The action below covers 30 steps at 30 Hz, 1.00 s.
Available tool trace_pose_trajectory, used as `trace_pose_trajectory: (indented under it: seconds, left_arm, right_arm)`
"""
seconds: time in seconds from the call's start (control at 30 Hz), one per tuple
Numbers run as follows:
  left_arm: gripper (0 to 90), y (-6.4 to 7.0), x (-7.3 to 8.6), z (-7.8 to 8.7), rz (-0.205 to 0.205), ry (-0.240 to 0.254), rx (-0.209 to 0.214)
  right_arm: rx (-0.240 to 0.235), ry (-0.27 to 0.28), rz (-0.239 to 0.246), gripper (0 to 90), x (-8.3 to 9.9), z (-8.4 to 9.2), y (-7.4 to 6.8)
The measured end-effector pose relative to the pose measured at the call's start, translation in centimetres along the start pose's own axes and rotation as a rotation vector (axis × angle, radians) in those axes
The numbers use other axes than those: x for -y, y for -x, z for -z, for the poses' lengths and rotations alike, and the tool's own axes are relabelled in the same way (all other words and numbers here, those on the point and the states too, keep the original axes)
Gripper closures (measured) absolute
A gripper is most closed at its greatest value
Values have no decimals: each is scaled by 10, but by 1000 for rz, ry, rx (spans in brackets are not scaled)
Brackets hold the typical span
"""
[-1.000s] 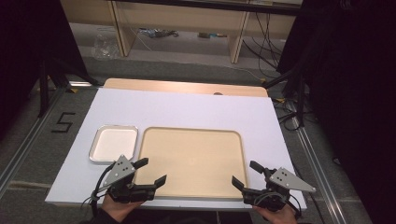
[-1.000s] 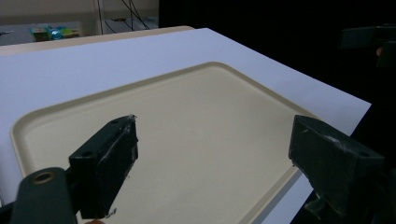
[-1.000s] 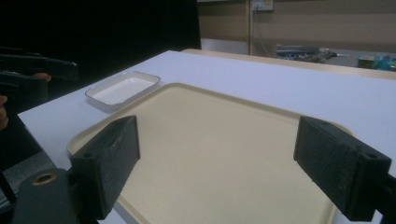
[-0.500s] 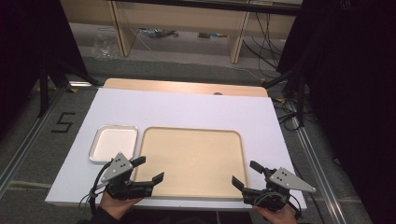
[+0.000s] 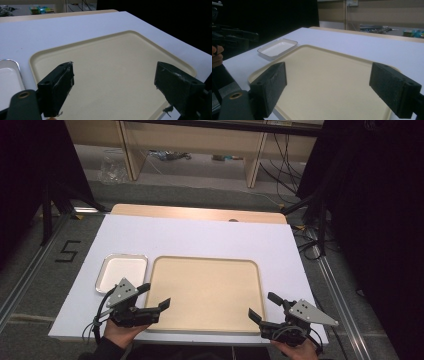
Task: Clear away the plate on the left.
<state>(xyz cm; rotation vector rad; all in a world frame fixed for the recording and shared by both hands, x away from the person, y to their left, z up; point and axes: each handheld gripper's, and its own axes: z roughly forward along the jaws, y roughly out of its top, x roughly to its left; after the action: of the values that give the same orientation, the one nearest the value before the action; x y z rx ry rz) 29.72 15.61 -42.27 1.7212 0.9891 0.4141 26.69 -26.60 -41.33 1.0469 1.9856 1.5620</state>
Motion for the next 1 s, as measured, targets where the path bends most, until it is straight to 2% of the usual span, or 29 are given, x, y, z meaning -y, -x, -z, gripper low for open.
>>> trace_pose_trajectory:
  seconds: [0.17, 0.23, 0.33, 0.4, 0.43, 0.47, 0.53, 0.77, 0.8, 0.93, 1.0]
  left_arm:
    - [158, -12, -3, 1, 13, 13, -36]
    - [160, -19, -3, -1, 16, 8, -67]
    - [160, -27, -4, -1, 22, -1, -92]
    - [160, -32, -4, -2, 31, -2, -100]
    - [160, -32, -4, -2, 31, -2, -100]
    - [160, -36, -3, -3, 39, -21, -117]
    - [160, -40, -2, -4, 62, -25, -116]
    - [157, -48, -2, -7, 65, -36, -137]
    - [158, -50, -2, -8, 56, -31, -154]
    - [158, -57, -3, -9, 42, -38, -188]
    - [159, -61, -3, -10, 58, -34, -195]
  right_arm:
    - [-6, -9, -5, 153, 0, 0, 0]
    - [-7, -7, 1, 153, 0, 0, 0]
    - [-1, -6, -2, 153, 0, 0, 0]
    - [-1, -13, -3, 153, 0, 0, 0]
    - [-10, 1, -7, 153, 0, 0, 0]
    - [0, -1, 2, 153, 0, 0, 0]
    - [-3, -11, 2, 153, 0, 0, 0]
    - [1, -2, 2, 153, 0, 0, 0]
    - [-11, -5, -4, 153, 0, 0, 0]
    - [-6, -7, 0, 153, 0, 0, 0]
    - [-7, 3, -8, 153, 0, -1, -1]
